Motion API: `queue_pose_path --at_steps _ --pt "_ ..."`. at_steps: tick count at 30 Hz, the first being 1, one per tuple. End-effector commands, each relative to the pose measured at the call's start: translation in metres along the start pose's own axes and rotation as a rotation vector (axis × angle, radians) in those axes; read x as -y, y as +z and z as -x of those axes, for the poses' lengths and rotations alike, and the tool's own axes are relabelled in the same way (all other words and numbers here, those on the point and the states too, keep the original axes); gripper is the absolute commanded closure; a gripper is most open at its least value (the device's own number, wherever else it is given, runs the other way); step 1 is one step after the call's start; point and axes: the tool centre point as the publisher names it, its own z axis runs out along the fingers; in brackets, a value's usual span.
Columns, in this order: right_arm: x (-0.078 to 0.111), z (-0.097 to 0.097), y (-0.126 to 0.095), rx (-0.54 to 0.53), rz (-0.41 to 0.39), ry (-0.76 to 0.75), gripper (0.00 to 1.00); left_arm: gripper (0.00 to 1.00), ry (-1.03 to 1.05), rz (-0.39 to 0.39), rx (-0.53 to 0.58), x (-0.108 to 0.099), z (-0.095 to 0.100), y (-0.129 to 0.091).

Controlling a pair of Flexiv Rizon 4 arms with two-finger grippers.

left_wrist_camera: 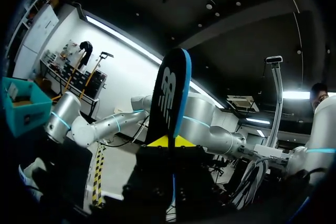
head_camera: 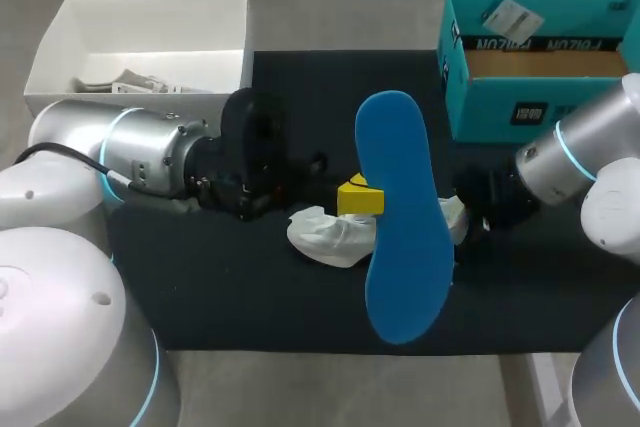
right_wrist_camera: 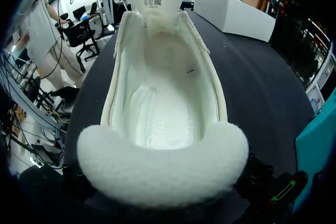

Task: Take the shoe out of the shoebox, open the shoe tongue, remove and reinsert the insole, then place the shoe into the shoebox

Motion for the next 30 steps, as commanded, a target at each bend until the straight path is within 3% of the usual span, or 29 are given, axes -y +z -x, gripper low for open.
queue_pose_path --at_steps 1,12,20,30 --pt "0.001 0.000 0.004 0.002 -0.002 0.000 0.00 1.00 0.000 -0.003 0.003 -0.001 -0.001 0.000" --pt "-0.004 0.003 -0.012 0.002 -0.081 0.000 0.00 1.00 0.000 -0.003 0.003 -0.001 -0.001 0.000" --pt "-0.011 -0.002 -0.029 0.014 -0.207 0.025 0.00 1.00 0.000 -0.003 0.003 -0.001 -0.001 0.000" --pt "-0.023 -0.003 -0.046 0.039 -0.230 0.006 0.00 1.00 0.000 -0.003 0.003 -0.001 -0.001 0.000"
